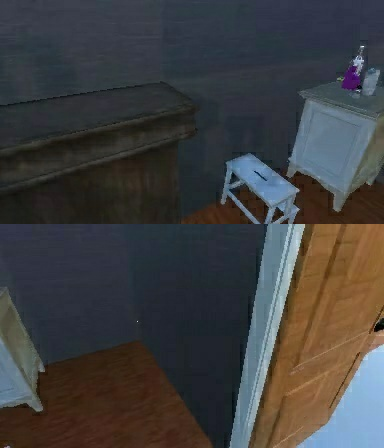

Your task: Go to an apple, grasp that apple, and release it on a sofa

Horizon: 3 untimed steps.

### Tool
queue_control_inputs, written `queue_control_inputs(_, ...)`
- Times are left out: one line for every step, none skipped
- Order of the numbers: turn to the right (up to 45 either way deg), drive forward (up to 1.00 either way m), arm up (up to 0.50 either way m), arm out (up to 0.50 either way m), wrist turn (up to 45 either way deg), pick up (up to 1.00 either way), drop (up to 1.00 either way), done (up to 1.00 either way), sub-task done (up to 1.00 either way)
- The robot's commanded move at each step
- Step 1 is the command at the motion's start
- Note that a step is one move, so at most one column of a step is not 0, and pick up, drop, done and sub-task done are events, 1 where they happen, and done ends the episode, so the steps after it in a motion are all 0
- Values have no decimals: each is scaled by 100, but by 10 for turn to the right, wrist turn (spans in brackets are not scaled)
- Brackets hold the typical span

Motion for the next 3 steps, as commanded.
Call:
queue_control_inputs(450,0,0,0,0,0,0,0,0)
queue_control_inputs(120,0,0,0,0,0,0,0,0)
queue_control_inputs(0,100,0,0,0,0,0,0,0)
